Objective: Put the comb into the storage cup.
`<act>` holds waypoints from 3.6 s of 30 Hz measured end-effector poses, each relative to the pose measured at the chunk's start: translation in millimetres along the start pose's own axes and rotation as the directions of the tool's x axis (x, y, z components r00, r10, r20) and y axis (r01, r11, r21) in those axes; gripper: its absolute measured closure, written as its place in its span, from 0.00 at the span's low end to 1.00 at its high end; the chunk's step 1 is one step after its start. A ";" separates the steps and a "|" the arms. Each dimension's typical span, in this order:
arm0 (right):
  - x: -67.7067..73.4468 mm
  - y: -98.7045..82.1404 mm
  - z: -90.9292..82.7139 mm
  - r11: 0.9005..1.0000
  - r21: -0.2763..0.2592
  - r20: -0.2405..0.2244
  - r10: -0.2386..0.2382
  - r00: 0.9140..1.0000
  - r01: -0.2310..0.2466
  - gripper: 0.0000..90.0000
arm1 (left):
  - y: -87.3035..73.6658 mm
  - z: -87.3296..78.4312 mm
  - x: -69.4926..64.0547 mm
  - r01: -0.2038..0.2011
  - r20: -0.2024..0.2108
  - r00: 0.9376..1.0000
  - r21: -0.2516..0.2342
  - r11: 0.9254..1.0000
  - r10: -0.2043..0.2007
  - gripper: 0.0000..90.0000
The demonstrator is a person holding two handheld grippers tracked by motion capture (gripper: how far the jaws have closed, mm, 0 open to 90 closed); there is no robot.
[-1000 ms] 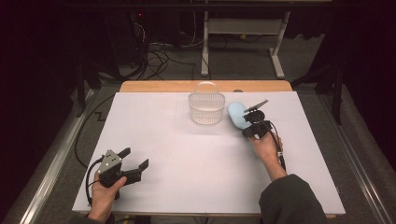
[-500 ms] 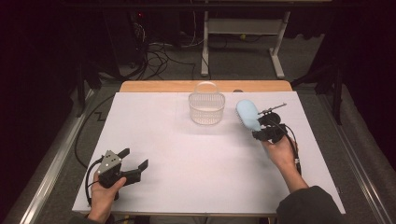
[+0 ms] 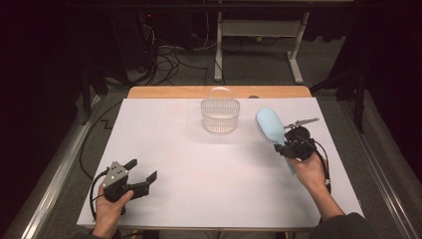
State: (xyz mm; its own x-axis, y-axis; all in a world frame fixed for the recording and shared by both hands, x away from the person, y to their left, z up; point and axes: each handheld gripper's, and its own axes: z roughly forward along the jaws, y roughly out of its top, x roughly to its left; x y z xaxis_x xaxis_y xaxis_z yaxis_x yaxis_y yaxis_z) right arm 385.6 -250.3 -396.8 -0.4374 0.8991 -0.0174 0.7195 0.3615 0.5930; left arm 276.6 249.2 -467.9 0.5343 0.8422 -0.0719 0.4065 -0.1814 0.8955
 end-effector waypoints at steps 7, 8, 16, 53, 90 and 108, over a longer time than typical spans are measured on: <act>6.5 -11.6 -13.0 0.998 -0.058 -0.031 -0.021 0.999 0.019 0.78 | -0.4 -3.3 -2.7 -0.009 0.016 1.000 0.003 1.000 0.009 0.18; 7.0 -13.7 -14.4 0.997 -0.068 -0.037 -0.024 0.999 0.022 0.78 | -0.6 -4.0 -2.9 -0.010 0.015 1.000 0.003 1.000 0.009 0.18; 11.0 -29.7 -21.2 0.993 -0.118 -0.064 -0.039 0.997 0.031 0.78 | -0.6 -9.9 -5.4 -0.008 0.020 1.000 -0.005 1.000 0.008 0.18; 41.7 -84.1 -43.8 0.948 -0.315 -0.144 -0.085 0.986 0.036 0.78 | 24.4 3.5 -21.0 -0.043 0.122 0.991 -0.023 0.999 0.046 0.18; 56.4 -81.7 -37.9 0.944 -0.322 -0.152 -0.132 0.980 0.077 0.78 | 57.6 60.4 -70.6 -0.105 0.291 0.952 0.008 0.994 0.098 0.17; 65.0 -76.1 -31.8 0.946 -0.312 -0.182 -0.152 0.972 0.090 0.78 | 79.4 86.4 -97.3 -0.137 0.376 0.919 0.024 0.990 0.118 0.18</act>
State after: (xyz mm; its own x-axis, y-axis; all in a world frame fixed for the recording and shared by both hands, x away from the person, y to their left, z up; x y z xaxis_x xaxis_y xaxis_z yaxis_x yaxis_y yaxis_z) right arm 285.2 -227.3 -417.4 -0.6324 0.7736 0.0392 0.4732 0.3458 0.8103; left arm 321.0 109.0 -427.8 0.8174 0.5622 -0.1259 0.3476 -0.3069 0.8860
